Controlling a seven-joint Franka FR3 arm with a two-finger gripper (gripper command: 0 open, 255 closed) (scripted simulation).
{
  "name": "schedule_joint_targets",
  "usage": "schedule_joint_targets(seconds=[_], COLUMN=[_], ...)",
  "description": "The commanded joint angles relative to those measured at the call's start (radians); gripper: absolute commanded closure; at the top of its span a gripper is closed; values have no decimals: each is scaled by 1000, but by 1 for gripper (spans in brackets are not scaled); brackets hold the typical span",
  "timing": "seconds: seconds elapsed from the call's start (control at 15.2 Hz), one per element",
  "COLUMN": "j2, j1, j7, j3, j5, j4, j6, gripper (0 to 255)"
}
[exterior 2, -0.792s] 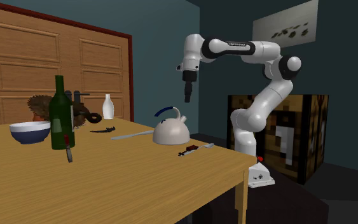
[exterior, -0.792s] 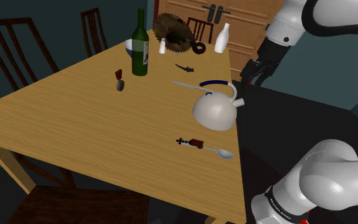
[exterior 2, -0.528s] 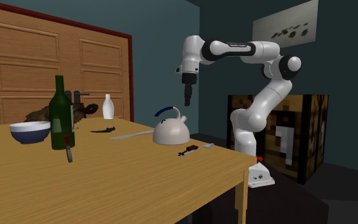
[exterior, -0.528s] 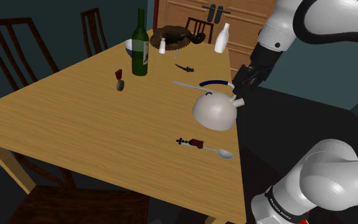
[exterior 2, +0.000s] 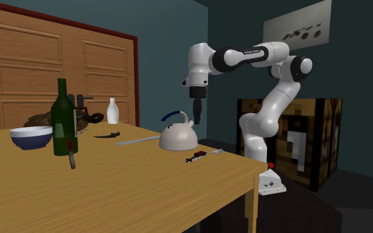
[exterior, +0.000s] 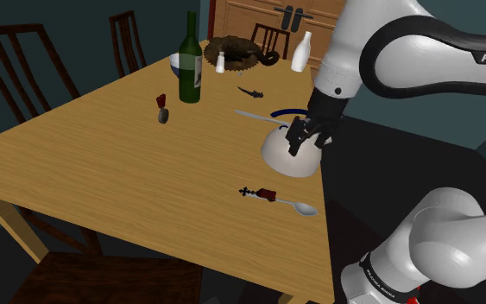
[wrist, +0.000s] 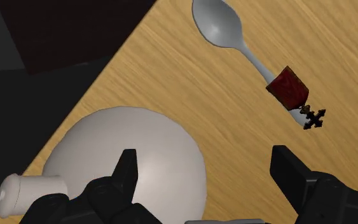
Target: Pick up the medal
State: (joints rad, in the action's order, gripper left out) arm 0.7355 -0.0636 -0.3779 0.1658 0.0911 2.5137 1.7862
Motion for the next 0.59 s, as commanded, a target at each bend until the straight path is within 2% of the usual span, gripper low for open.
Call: schedule_joint_targets(seconds=[0.0, 0.53], j2=[-40, -219], j1=[-16, -60], j7=[-49, -214], j3=[45, 196], j5=[27, 99], j4=[10, -5], j6=[36, 151], gripper=[0, 0])
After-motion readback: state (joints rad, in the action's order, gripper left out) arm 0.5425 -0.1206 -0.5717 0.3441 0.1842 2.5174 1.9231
